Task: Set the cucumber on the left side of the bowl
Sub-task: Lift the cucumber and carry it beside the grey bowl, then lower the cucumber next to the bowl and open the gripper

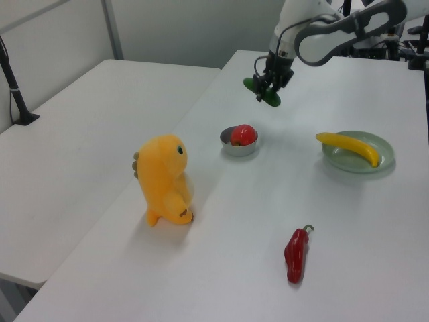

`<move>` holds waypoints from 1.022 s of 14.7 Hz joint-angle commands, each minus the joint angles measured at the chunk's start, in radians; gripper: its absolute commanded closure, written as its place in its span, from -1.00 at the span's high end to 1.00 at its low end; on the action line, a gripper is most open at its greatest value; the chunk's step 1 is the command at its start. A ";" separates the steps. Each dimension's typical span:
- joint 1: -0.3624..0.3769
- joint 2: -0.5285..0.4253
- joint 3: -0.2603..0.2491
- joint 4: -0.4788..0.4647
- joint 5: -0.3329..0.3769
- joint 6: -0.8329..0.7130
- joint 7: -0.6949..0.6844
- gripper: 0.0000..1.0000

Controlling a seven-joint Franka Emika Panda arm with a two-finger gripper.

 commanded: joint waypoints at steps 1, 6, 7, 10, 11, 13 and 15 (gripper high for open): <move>0.072 -0.063 0.060 -0.022 -0.087 -0.009 0.013 -0.25; 0.099 -0.041 0.172 -0.027 -0.233 -0.009 -0.001 -0.24; 0.101 -0.032 0.178 -0.028 -0.236 -0.009 -0.010 -0.24; 0.118 0.009 0.203 -0.047 -0.235 -0.012 -0.085 -0.21; 0.124 0.015 0.203 -0.054 -0.236 -0.027 -0.099 -0.16; 0.128 0.028 0.203 -0.061 -0.235 -0.055 -0.133 -0.16; 0.125 0.058 0.203 -0.070 -0.235 -0.056 -0.180 -0.16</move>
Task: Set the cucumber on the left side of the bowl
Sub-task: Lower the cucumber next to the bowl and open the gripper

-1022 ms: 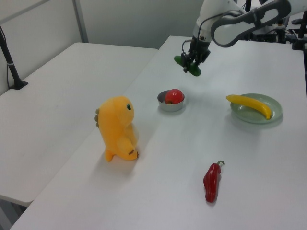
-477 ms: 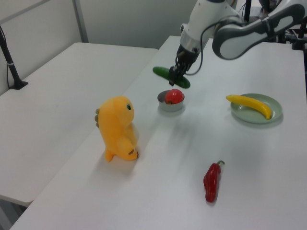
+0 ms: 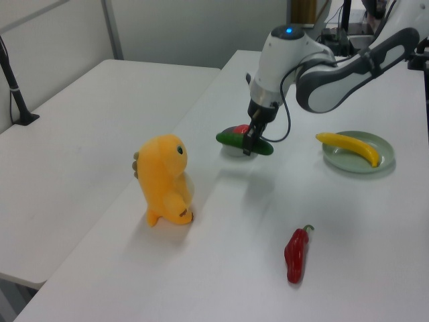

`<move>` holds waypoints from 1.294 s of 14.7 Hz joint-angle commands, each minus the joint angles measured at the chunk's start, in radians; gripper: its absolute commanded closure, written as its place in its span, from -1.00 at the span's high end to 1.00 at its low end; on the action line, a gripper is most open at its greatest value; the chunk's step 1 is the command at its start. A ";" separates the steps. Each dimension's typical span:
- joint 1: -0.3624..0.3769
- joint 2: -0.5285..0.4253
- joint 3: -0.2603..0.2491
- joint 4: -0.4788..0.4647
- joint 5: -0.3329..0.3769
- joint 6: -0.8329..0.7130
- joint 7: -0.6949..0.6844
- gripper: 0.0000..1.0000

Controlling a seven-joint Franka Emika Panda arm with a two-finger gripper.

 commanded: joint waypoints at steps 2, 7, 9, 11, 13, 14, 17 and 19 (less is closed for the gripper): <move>-0.004 0.026 -0.002 -0.013 -0.014 -0.026 -0.092 -0.16; -0.012 0.038 -0.002 -0.002 -0.015 -0.013 -0.111 -0.01; -0.016 0.038 -0.002 0.011 -0.014 -0.013 -0.111 0.20; -0.019 0.038 -0.002 0.013 -0.014 -0.011 -0.109 0.65; -0.029 0.036 -0.002 0.037 -0.008 -0.013 -0.108 1.00; -0.029 0.033 -0.002 0.038 -0.008 -0.013 -0.109 1.00; -0.029 0.001 -0.002 0.036 0.002 -0.032 -0.105 1.00; -0.027 -0.055 -0.002 0.036 0.008 -0.139 -0.103 1.00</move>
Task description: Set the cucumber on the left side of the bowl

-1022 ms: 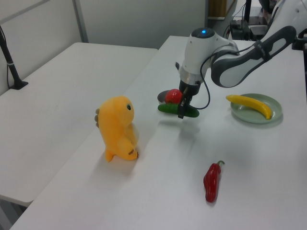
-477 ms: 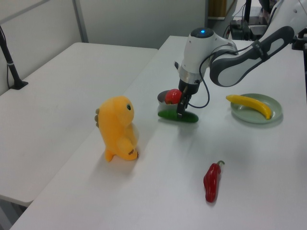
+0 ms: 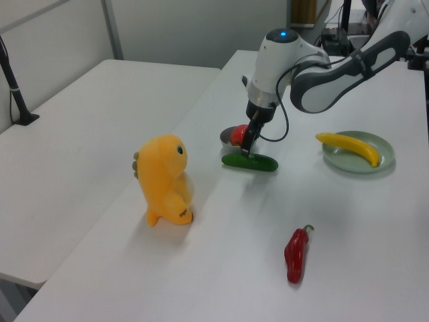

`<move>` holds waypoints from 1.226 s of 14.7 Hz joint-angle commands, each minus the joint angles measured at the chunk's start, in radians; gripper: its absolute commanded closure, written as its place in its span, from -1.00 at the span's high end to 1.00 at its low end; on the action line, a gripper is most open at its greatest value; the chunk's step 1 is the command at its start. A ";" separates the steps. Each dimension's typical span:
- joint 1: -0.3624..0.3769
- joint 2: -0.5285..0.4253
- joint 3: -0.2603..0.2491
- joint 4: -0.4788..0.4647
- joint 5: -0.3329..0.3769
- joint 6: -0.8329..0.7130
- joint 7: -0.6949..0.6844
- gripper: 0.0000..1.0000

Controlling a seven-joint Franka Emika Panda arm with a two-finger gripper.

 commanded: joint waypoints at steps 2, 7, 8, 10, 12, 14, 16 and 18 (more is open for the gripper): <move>0.001 -0.138 -0.001 -0.007 0.018 -0.212 -0.012 1.00; 0.005 -0.253 -0.012 -0.011 0.088 -0.388 -0.013 1.00; 0.011 -0.288 -0.021 -0.018 0.090 -0.431 -0.013 1.00; 0.037 -0.379 -0.067 -0.030 0.093 -0.538 -0.015 1.00; 0.064 -0.432 -0.116 -0.030 0.137 -0.569 -0.015 1.00; 0.093 -0.486 -0.179 -0.047 0.225 -0.571 -0.082 1.00; 0.091 -0.499 -0.187 -0.047 0.249 -0.583 -0.136 1.00; 0.085 -0.502 -0.188 -0.044 0.263 -0.582 -0.142 1.00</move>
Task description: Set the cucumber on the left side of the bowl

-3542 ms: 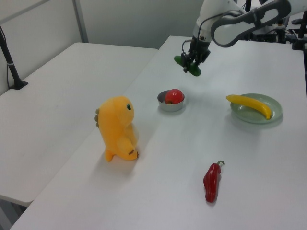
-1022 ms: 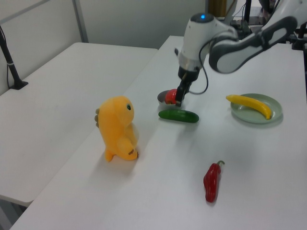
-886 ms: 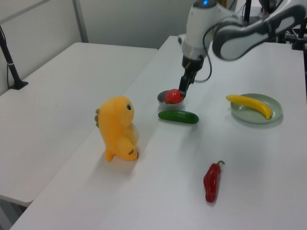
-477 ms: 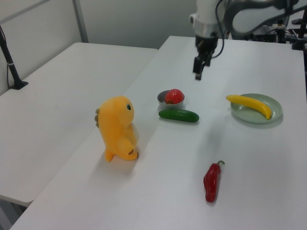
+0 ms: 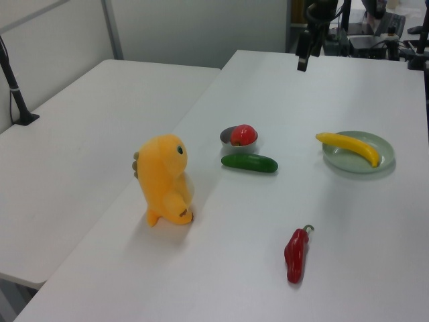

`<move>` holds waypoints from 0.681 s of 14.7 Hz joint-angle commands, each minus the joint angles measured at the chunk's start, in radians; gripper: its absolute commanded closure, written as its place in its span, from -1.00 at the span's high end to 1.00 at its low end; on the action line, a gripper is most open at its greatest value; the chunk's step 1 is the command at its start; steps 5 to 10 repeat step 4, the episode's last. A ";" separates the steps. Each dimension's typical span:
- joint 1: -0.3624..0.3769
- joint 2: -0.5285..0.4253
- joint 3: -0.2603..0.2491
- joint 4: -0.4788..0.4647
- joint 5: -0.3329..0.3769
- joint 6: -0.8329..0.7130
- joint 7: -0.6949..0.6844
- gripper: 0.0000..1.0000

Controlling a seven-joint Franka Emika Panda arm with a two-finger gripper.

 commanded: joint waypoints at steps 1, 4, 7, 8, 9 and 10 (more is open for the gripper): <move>0.019 -0.029 -0.025 -0.034 0.037 0.000 -0.041 1.00; 0.021 -0.025 -0.025 -0.033 0.039 0.001 -0.041 1.00; 0.021 -0.025 -0.025 -0.033 0.039 0.001 -0.041 1.00; 0.021 -0.025 -0.025 -0.033 0.039 0.001 -0.041 1.00; 0.021 -0.025 -0.025 -0.033 0.039 0.001 -0.041 1.00; 0.021 -0.025 -0.025 -0.033 0.039 0.001 -0.041 1.00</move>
